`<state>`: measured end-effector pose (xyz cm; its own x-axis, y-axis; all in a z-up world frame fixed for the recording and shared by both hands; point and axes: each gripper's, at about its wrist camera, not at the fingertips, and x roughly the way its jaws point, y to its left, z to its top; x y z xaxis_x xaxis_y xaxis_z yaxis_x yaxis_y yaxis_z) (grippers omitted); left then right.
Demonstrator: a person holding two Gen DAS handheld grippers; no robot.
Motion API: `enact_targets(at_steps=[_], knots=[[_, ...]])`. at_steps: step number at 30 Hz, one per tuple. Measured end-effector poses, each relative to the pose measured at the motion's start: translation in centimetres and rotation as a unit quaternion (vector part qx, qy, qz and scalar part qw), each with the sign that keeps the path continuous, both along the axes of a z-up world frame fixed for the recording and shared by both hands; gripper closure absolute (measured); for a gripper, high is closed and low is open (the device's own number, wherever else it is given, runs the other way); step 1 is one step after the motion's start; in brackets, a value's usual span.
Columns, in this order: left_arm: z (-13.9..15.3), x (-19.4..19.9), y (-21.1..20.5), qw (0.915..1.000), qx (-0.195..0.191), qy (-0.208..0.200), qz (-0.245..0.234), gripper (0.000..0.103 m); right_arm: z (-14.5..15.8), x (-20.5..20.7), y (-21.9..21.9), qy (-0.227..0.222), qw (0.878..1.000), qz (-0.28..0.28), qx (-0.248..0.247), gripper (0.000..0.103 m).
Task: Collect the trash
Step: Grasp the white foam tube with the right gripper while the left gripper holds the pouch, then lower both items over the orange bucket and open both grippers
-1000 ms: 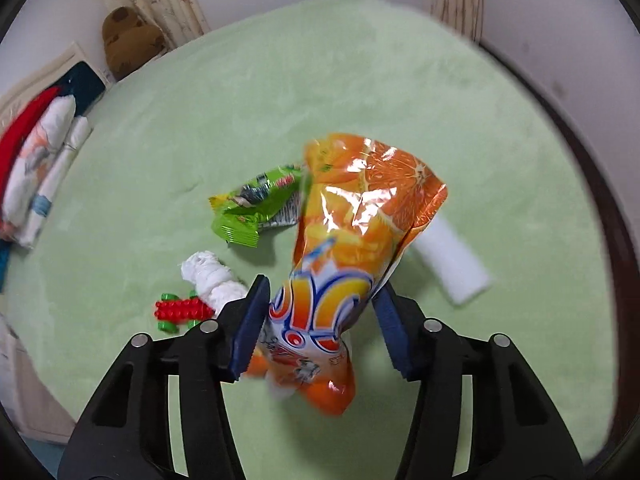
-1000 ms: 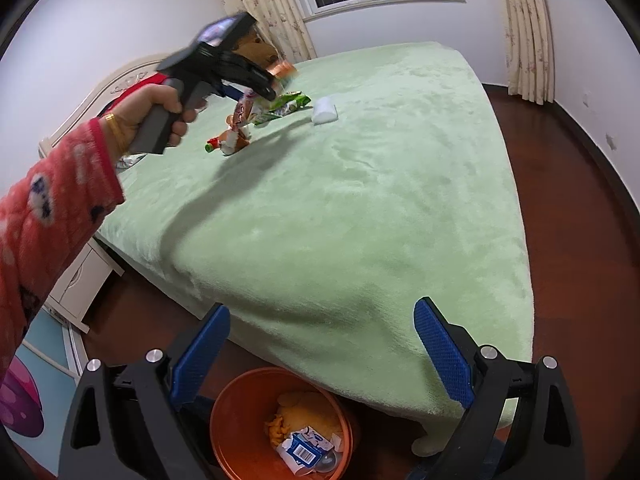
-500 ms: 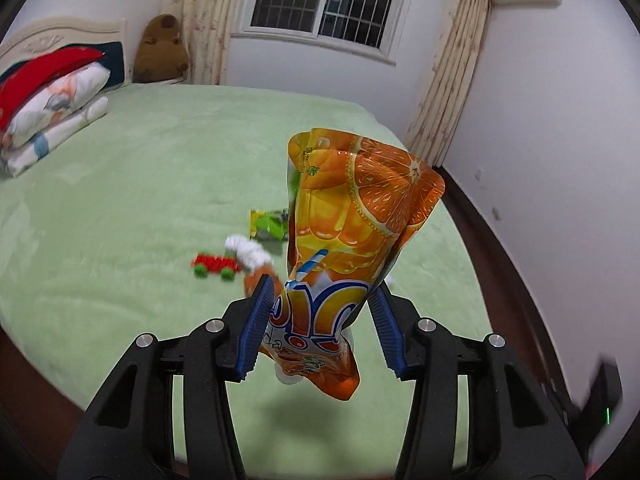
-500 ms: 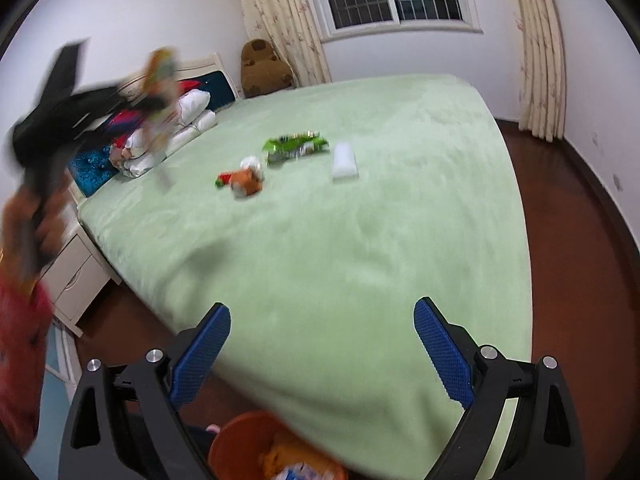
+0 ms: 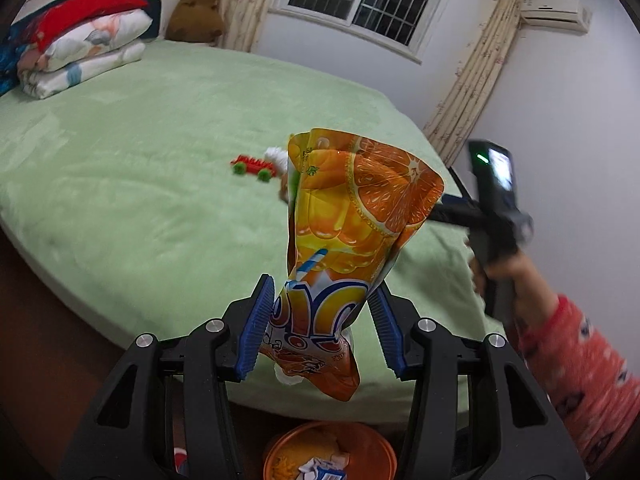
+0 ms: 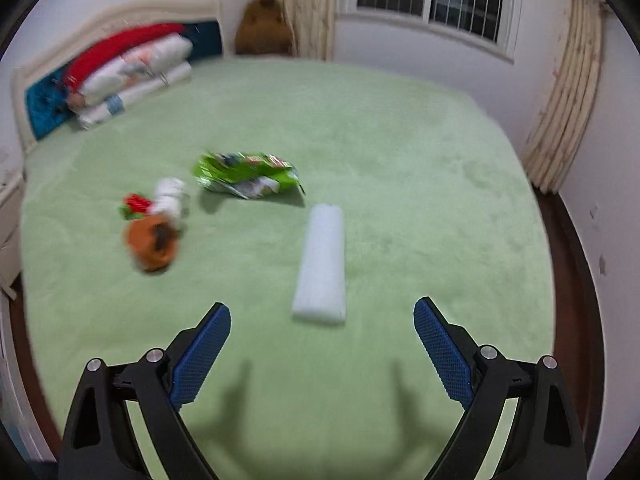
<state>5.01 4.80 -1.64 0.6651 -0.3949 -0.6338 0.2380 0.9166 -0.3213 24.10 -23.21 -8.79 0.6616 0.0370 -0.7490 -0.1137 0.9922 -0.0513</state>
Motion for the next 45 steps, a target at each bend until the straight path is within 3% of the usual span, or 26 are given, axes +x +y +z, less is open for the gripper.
enact_targets(at_steps=[2, 5, 6, 8, 10, 15, 22, 31, 39, 45], knots=[[-0.4, -0.3, 0.5, 1.0, -0.002, 0.004, 0.006, 0.055, -1.5, 2.8, -0.2, 0.032, 0.999, -0.019, -0.002, 0.028], [-0.7, -0.7, 0.8, 0.9999, -0.006, 0.009, 0.012, 0.055, -3.7, 5.1, -0.8, 0.084, 0.995, -0.047, -0.002, 0.041], [-0.9, -1.3, 1.0, 0.9999, -0.006, 0.009, 0.013, 0.055, -4.1, 5.6, -1.1, 0.092, 0.994, -0.053, 0.01, 0.045], [-0.9, -1.7, 1.0, 0.9999, -0.004, 0.008, 0.013, 0.055, -4.0, 5.5, -1.8, 0.09, 0.993, -0.063, 0.038, 0.066], [-0.8, -1.9, 0.8, 0.9999, -0.005, 0.007, 0.012, 0.055, -3.7, 5.1, -2.1, 0.087, 0.993, -0.062, 0.053, 0.07], [-0.6, -2.5, 0.8, 0.9998, -0.011, 0.005, 0.013, 0.055, -1.7, 2.3, -2.6, 0.066, 0.995, -0.045, 0.063, 0.073], [-0.1, -3.5, 0.4, 0.9999, -0.011, -0.001, 0.003, 0.055, 1.7, -5.1, -3.5, 0.028, 0.994, -0.003, 0.107, 0.074], [0.5, -5.7, -0.4, 1.0, -0.002, -0.008, -0.005, 0.055, 7.0, -19.9, -2.6, -0.051, 0.983, 0.089, 0.155, 0.074], [0.0, -8.1, -1.5, 0.9996, 0.006, 0.002, -0.027, 0.055, 7.9, -29.8, -1.3, -0.089, 0.973, 0.13, 0.171, 0.074], [-2.3, -10.4, -2.2, 0.9985, 0.015, 0.029, -0.044, 0.055, 6.7, -34.5, -0.6, -0.081, 0.967, 0.145, 0.191, 0.074]])
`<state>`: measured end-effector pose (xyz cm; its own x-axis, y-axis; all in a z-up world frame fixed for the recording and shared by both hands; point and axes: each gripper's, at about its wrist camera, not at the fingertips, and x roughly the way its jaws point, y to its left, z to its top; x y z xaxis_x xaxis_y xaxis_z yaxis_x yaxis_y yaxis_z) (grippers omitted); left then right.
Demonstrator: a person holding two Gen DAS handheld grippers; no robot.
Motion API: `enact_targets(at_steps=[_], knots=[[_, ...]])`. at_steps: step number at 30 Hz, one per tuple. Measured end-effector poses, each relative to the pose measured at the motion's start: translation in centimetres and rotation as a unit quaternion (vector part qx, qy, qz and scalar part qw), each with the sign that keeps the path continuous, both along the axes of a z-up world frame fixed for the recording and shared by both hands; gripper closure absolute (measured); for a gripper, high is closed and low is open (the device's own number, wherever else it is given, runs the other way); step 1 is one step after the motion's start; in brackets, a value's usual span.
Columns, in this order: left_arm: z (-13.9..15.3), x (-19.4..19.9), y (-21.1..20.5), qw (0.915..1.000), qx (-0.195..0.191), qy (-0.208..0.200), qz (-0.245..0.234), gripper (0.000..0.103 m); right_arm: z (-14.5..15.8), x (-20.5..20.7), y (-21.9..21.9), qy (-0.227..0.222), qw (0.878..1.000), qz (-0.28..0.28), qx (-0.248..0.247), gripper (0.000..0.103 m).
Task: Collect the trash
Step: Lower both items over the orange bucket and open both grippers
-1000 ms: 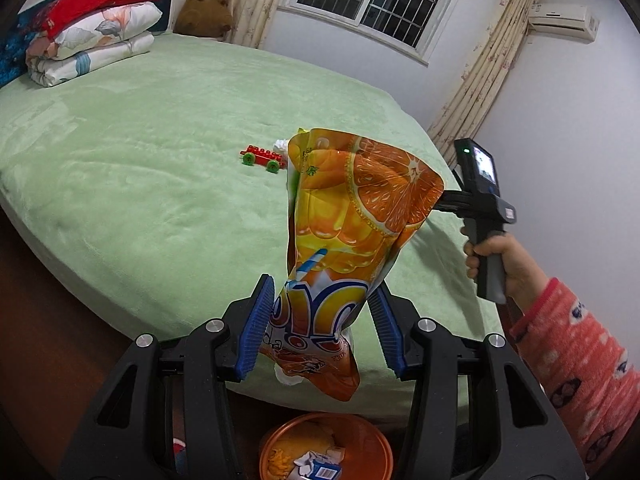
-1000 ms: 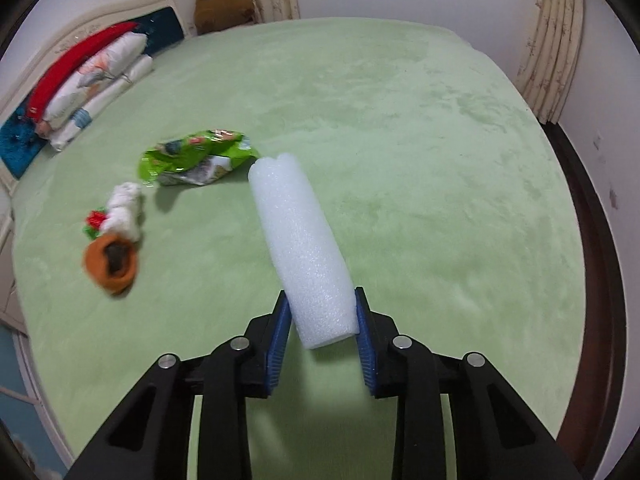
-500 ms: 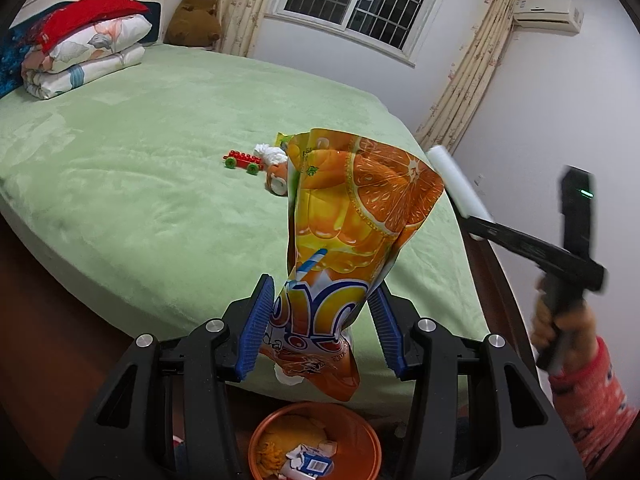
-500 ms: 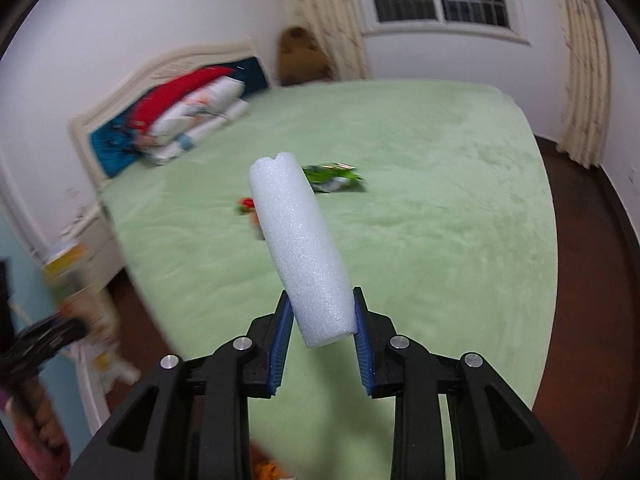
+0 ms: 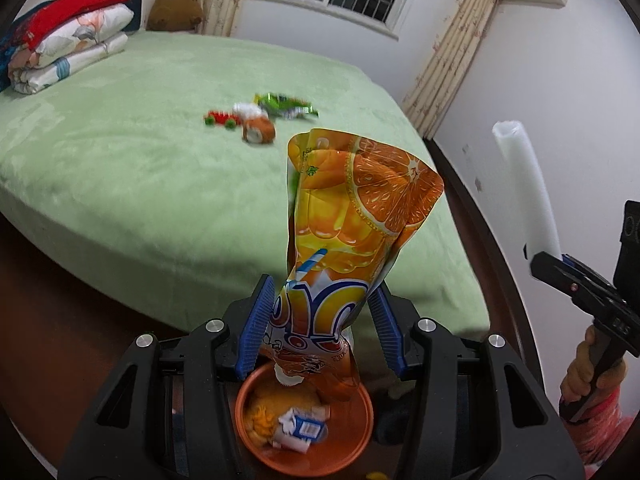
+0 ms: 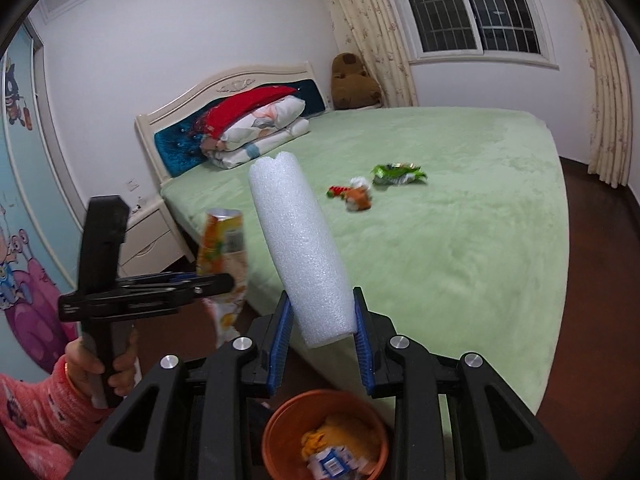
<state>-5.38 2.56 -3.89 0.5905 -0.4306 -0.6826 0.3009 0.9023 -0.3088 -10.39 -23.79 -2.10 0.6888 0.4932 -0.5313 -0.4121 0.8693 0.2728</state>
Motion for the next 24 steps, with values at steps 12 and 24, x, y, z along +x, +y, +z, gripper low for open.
enact_targets(at_steps=[12, 24], knots=[[-10.5, -2.1, -1.2, 0.991, 0.034, 0.128, -0.018, 0.055, -9.6, -1.9, 2.9, 0.136, 0.989, 0.02, -0.045, 0.074], [-21.3, -1.8, -3.4, 0.9648, 0.07, 0.253, -0.022, 0.055, -21.7, -0.2, 3.5, 0.308, 0.946, -0.022, -0.096, 0.074]])
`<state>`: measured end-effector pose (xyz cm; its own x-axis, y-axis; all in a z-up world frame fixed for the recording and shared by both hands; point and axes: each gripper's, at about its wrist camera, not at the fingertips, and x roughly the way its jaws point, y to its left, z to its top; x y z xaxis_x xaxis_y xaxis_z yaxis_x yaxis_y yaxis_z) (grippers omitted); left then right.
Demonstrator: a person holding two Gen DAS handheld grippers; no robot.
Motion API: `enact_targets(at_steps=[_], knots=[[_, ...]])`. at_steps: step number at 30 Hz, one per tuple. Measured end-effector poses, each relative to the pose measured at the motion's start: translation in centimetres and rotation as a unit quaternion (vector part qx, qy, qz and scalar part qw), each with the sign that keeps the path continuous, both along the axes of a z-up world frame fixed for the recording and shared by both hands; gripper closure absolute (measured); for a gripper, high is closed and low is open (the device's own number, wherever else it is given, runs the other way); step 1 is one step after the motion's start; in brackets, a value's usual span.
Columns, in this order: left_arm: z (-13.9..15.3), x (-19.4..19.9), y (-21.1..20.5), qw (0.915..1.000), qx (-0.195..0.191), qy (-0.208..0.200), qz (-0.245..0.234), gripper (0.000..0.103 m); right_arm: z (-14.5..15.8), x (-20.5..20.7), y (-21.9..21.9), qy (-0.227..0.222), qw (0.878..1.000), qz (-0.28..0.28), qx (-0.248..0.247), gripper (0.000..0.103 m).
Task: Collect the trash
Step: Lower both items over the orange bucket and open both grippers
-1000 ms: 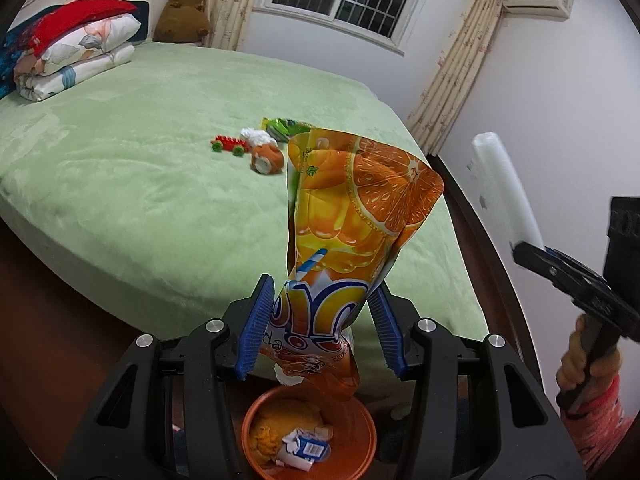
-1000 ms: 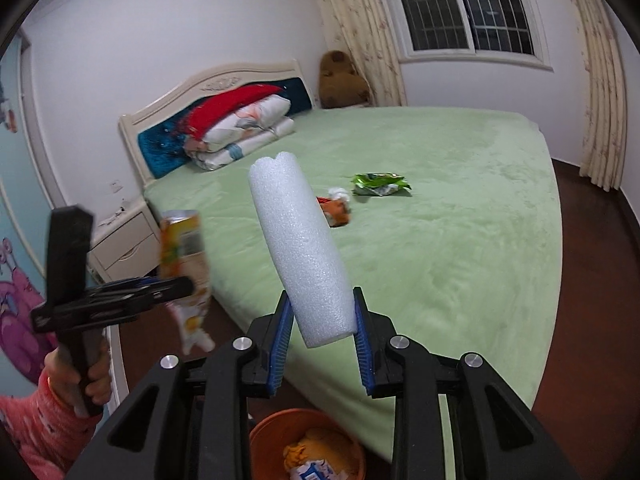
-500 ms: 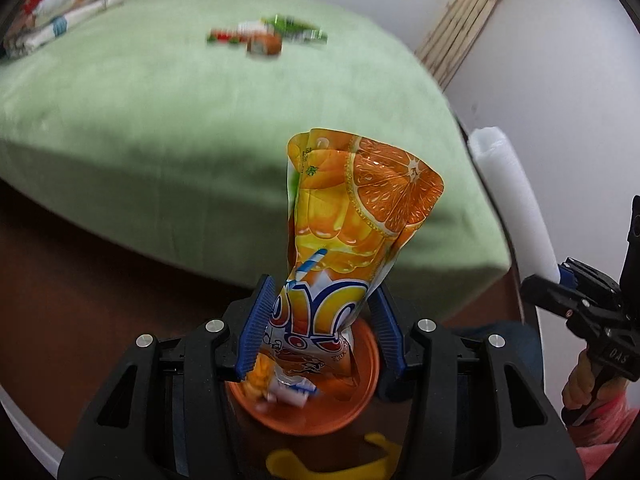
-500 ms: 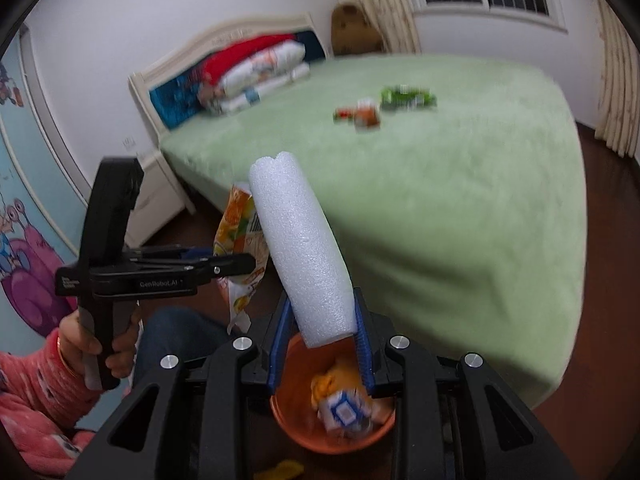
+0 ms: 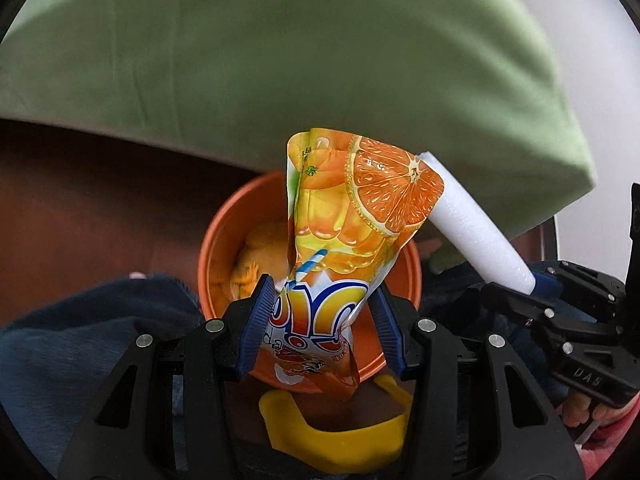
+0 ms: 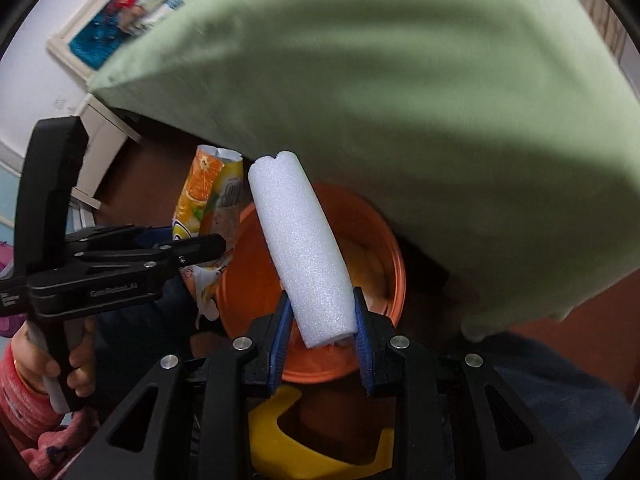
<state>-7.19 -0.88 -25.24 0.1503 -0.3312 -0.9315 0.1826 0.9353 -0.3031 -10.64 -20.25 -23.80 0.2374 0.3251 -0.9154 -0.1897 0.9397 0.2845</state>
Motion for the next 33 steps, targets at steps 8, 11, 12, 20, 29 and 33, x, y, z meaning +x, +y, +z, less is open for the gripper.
enact_targets(at_steps=[8, 11, 12, 20, 29, 33], knots=[[-2.8, 1.5, -1.2, 0.9989, 0.022, 0.039, 0.009, 0.055, -2.6, 0.6, 0.3, 0.047, 0.999, -0.009, -0.003, 0.073], [-3.5, 1.9, -1.0, 0.9984, 0.021, 0.051, 0.015, 0.055, -2.8, 0.8, 0.5, 0.05, 0.999, -0.009, -0.005, 0.072], [-3.7, 2.0, -1.1, 0.9982, 0.022, 0.054, 0.014, 0.055, -3.0, 0.8, 0.5, 0.051, 0.999, -0.008, -0.004, 0.071], [-3.6, 1.5, -1.1, 0.9976, 0.036, 0.053, 0.025, 0.031, -3.1, 0.7, -0.5, 0.041, 0.999, -0.028, -0.004, 0.032], [-1.4, 1.3, -0.5, 0.9981, 0.044, 0.014, 0.041, 0.025, -1.9, 0.9, -1.2, 0.023, 0.999, -0.047, 0.001, 0.025], [0.4, 1.3, 1.2, 0.9979, 0.043, -0.011, 0.047, 0.025, -0.6, 0.9, -1.0, 0.007, 0.999, -0.043, 0.001, 0.025]])
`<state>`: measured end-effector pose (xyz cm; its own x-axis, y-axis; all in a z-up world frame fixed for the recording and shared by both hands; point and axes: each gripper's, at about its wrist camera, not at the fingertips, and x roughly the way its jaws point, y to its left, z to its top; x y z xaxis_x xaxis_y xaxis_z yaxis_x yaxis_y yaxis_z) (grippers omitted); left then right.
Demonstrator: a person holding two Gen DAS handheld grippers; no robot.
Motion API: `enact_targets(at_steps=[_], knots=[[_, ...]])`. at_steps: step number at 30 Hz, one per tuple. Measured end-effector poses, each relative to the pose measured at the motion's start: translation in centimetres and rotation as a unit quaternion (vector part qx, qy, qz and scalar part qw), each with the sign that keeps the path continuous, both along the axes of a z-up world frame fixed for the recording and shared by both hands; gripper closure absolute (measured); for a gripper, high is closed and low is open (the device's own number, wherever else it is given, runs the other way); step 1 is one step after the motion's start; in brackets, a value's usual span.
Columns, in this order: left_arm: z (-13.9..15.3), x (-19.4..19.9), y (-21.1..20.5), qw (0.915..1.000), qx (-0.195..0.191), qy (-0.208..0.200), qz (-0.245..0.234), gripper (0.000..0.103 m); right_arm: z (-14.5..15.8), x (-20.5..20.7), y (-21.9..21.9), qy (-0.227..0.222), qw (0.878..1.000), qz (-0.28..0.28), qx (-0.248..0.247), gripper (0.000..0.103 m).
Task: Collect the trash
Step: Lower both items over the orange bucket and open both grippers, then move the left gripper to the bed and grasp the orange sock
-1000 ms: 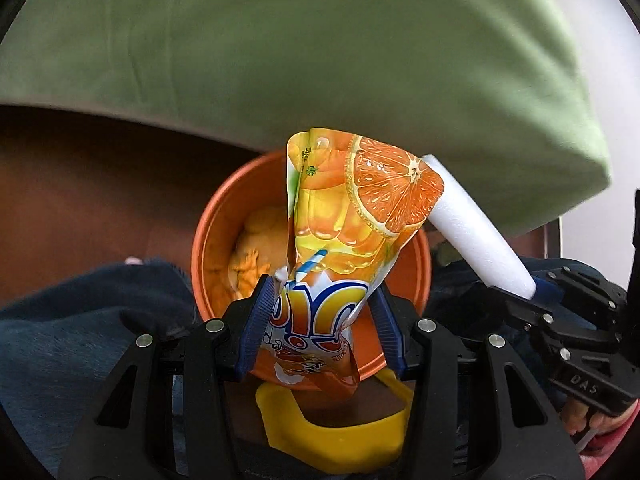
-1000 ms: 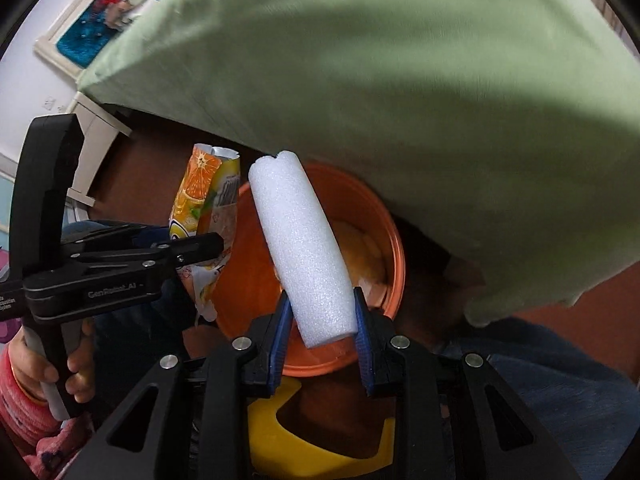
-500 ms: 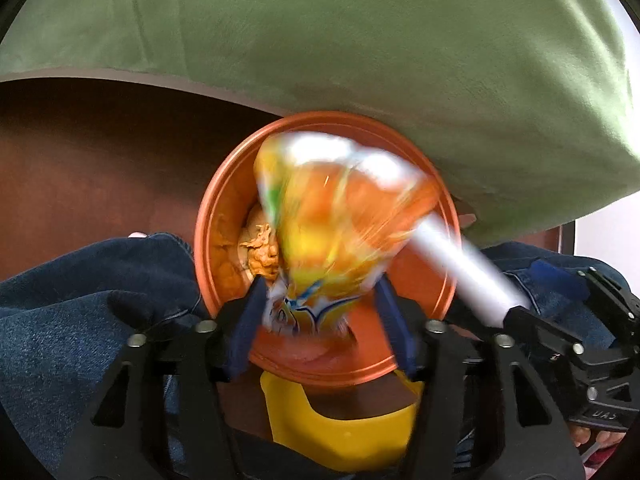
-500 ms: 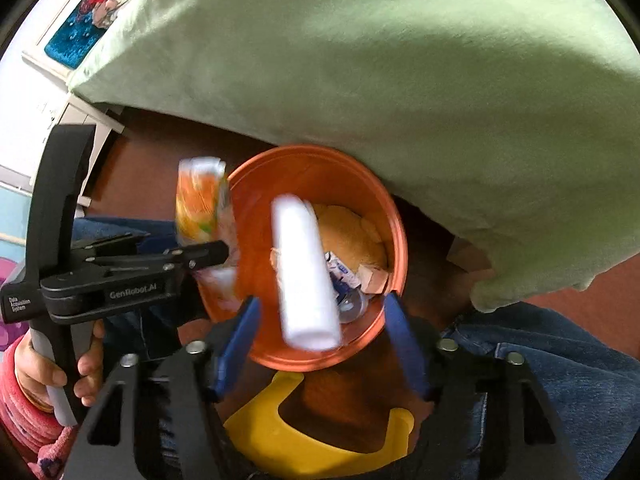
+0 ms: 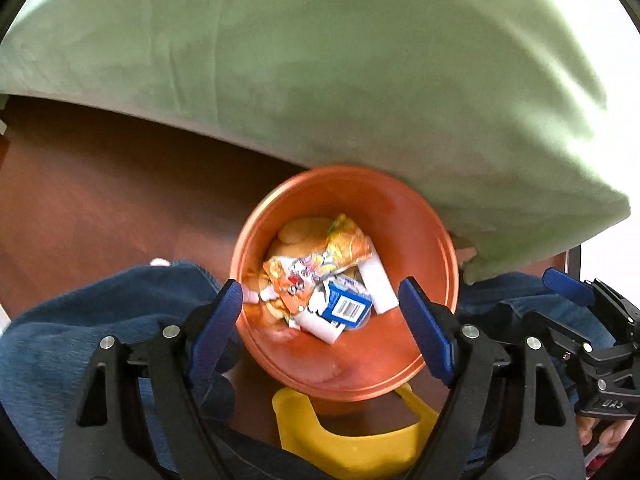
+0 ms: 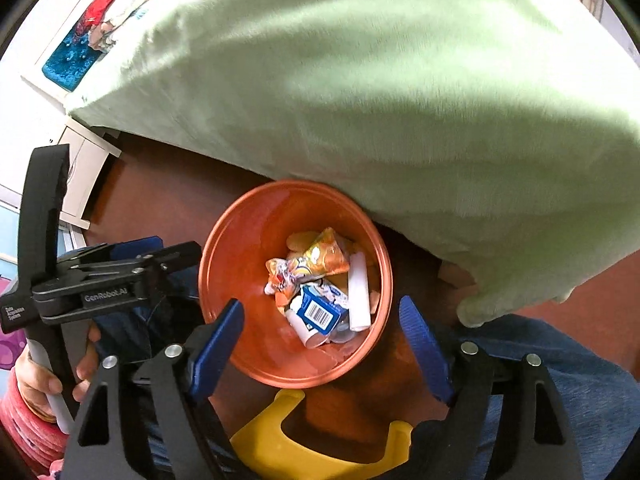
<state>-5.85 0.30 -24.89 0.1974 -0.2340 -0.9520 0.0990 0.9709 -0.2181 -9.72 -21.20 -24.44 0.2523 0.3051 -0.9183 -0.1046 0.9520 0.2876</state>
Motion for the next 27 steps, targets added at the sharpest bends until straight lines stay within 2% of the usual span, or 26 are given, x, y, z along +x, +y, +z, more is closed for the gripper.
enact_targets(at_steps=[4, 8, 10, 15, 18, 21, 23, 27], knots=[[3.4, 0.7, 1.0, 0.9988, -0.001, -0.049, 0.005, 0.024, 2.9, 0.3, -0.2, -0.036, 0.999, 0.006, 0.013, 0.025], [8.4, 2.3, 2.5, 0.9935, -0.013, -0.111, 0.02, 0.024, 6.9, 0.3, -0.3, -0.1, 0.995, 0.012, 0.029, 0.022], [10.9, 3.9, 3.4, 0.9898, -0.027, -0.136, 0.035, 0.016, 8.7, 0.3, -0.3, -0.131, 0.991, 0.016, 0.038, 0.021], [15.6, 9.6, 4.6, 0.9809, -0.061, -0.173, 0.066, 0.016, 10.7, 0.4, 0.1, -0.164, 0.985, 0.028, 0.053, 0.02], [17.1, 14.1, 3.7, 0.9784, -0.057, -0.188, 0.064, 0.015, 10.8, 0.6, 0.2, -0.167, 0.984, 0.029, 0.055, 0.02], [17.0, 19.7, 1.8, 0.9793, -0.074, -0.184, 0.04, 0.015, 10.3, 0.8, 0.3, -0.155, 0.985, 0.027, 0.07, 0.02], [16.5, 23.8, 0.8, 0.981, -0.055, -0.179, 0.051, 0.015, 9.8, 1.0, 0.8, -0.147, 0.985, 0.032, 0.08, 0.02], [16.4, 30.1, -0.1, 0.9809, -0.049, -0.175, 0.069, 0.015, 10.1, 1.3, 1.5, -0.157, 0.984, 0.04, 0.079, 0.02]])
